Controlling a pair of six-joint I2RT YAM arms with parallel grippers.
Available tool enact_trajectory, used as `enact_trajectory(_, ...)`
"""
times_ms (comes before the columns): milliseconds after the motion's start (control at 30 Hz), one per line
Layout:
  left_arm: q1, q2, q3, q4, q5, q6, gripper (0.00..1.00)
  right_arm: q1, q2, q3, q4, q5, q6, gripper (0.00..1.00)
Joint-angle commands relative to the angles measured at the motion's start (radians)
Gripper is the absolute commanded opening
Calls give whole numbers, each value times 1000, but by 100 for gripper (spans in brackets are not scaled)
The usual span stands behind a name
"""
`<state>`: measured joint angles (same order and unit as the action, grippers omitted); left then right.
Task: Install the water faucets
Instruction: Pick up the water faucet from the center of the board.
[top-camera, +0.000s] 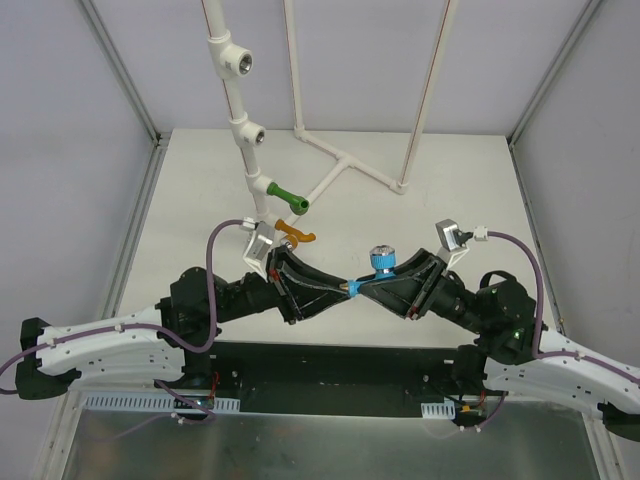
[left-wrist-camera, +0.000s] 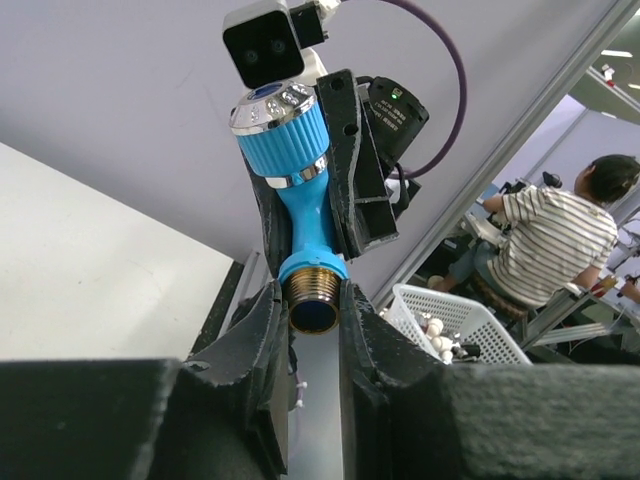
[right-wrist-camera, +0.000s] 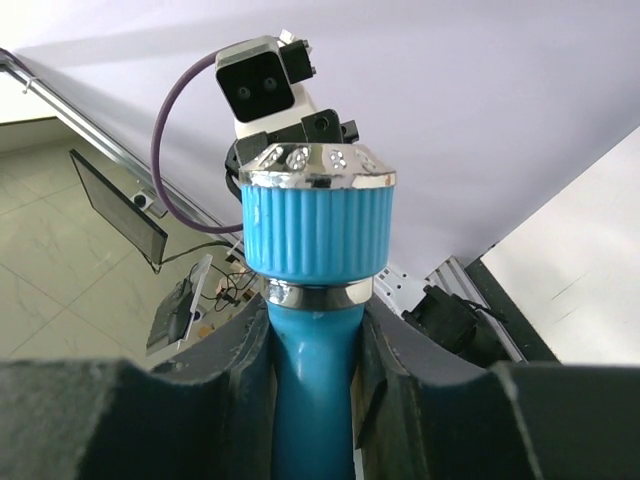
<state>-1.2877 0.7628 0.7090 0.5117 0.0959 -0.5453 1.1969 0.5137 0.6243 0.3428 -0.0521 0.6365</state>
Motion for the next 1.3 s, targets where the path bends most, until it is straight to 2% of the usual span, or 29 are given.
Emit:
enact_trajectory(0,-4,23,14,37,44,-25,31,6,19,2,39,-14,-9,0)
enact_trajectory(33,-2,18,12,37,45,-25,42,6,13,0,32,-8,-11,0)
enact_trajectory(100,-4,10,3,39,47,-25,52,4,2,-1,24,6,-14,0)
enact_trajectory(267,-2,-23,-23,45,62,-33,55,6,-32,9,-28,46,-40,0)
enact_trajectory(333,-2,-26,-29,45,64,-35,46,6,-43,14,-36,46,-44,0)
enact_trajectory(500,-4,-3,-25,56,74,-39,11,6,-47,17,-42,46,-40,0)
enact_trajectory(533,-4,6,-20,53,79,-39,6,6,-52,14,-41,46,-38,0)
enact_trajectory(600,-4,21,-11,50,91,-41,1,6,-55,14,-37,46,-40,0)
enact_trajectory(700,-2,29,-8,50,97,-45,0,6,-63,9,-36,86,-43,0)
enact_trajectory(733,-2,29,-9,50,99,-47,8,6,-67,9,-34,86,-44,0)
enact_trajectory(767,-2,29,-11,50,97,-47,23,6,-70,8,-34,89,-44,0)
enact_trajectory(800,-2,27,-13,48,97,-48,34,6,-72,8,-34,90,-44,0)
enact_trajectory(867,-2,23,-16,48,96,-48,42,4,-76,3,-28,90,-44,0)
enact_trajectory(967,-2,20,-17,48,100,-48,44,6,-84,-5,-19,103,-43,0)
enact_trajectory(1067,-2,23,-16,48,103,-48,32,4,-86,-8,-13,97,-43,0)
enact_trajectory(1200,-2,26,-16,56,76,-44,4,4,-70,-5,-8,63,-32,0)
enact_trajectory(1267,-2,27,-13,56,59,-36,0,6,-64,-9,-7,63,-26,0)
